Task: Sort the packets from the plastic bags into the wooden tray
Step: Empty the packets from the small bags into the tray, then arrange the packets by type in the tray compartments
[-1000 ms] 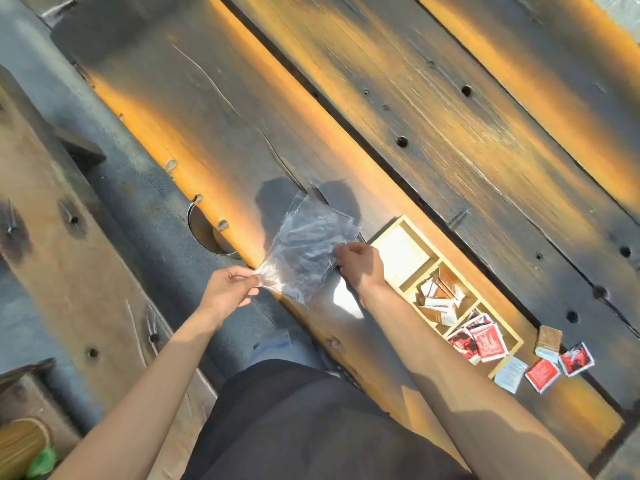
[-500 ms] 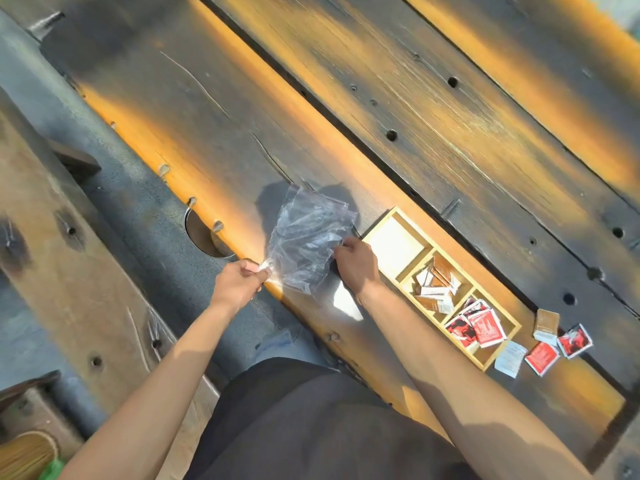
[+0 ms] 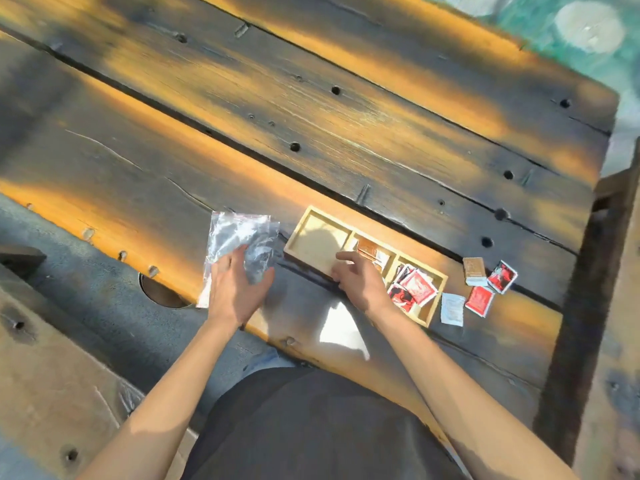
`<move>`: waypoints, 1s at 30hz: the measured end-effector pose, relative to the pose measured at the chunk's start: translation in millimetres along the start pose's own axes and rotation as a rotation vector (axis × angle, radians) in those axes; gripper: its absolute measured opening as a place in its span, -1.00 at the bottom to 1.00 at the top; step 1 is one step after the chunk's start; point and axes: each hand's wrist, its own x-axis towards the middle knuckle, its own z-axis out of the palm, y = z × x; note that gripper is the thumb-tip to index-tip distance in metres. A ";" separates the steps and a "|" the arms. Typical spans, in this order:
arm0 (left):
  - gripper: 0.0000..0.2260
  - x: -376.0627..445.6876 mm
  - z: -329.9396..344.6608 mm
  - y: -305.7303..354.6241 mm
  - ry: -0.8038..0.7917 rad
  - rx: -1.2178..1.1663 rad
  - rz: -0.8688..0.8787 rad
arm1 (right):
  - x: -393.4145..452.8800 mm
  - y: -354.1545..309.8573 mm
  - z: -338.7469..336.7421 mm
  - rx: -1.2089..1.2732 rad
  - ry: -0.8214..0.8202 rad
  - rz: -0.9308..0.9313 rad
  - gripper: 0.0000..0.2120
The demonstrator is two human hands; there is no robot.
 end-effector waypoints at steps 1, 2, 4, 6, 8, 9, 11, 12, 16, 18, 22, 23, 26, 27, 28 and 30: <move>-0.29 -1.1 6.8 14.1 -0.025 -0.019 0.042 | -6.0 7.4 -11.1 0.043 0.028 0.003 -0.68; -0.28 -2.3 13.4 27.5 -0.046 -0.038 0.082 | -8.7 18.6 -20.1 0.079 0.048 -0.003 -0.67; -0.34 -6.4 28.9 57.7 -0.079 -0.020 0.195 | -18.0 39.2 -40.4 0.124 0.095 -0.024 -0.59; -0.41 -13.0 47.1 89.3 -0.137 0.016 0.310 | -27.6 55.1 -61.8 0.247 0.162 0.020 -0.67; -0.44 -19.2 65.1 118.9 -0.202 0.033 0.400 | -35.9 71.1 -83.2 0.402 0.223 0.081 -0.87; -0.45 -21.2 75.1 131.3 -0.230 0.044 0.433 | -41.1 78.5 -94.6 0.444 0.240 0.105 -0.85; -0.46 -24.2 95.5 156.0 -0.280 0.083 0.501 | -47.3 99.3 -114.6 0.487 0.269 0.131 -0.81; -0.46 -25.8 105.7 168.2 -0.300 0.104 0.534 | -50.8 109.6 -124.3 0.514 0.289 0.136 -0.82; -0.51 -35.5 146.5 215.5 -0.380 0.176 0.651 | -58.4 144.1 -163.5 0.528 0.358 0.179 -0.84; -0.60 -43.8 167.6 239.2 -0.440 0.192 0.698 | -56.8 160.0 -182.4 0.508 0.391 0.191 -0.84; -0.70 -60.4 218.6 279.0 -0.595 0.165 0.616 | -49.0 184.5 -216.8 0.452 0.468 0.250 -0.87; -0.71 -63.5 232.7 286.1 -0.610 0.163 0.565 | -44.8 189.2 -225.0 0.440 0.481 0.268 -0.86; -0.76 -69.9 271.7 297.3 -0.575 0.172 0.433 | -15.2 220.6 -245.9 0.387 0.543 0.296 -0.90; -0.76 -71.9 281.7 299.6 -0.548 0.177 0.399 | 0.3 238.6 -251.2 0.376 0.558 0.306 -0.86; -0.75 -72.8 291.0 300.6 -0.524 0.188 0.375 | 12.7 250.3 -256.6 0.375 0.572 0.317 -0.78; -0.68 -74.9 304.7 301.9 -0.478 0.228 0.335 | 18.0 238.8 -267.7 0.370 0.581 0.341 -0.81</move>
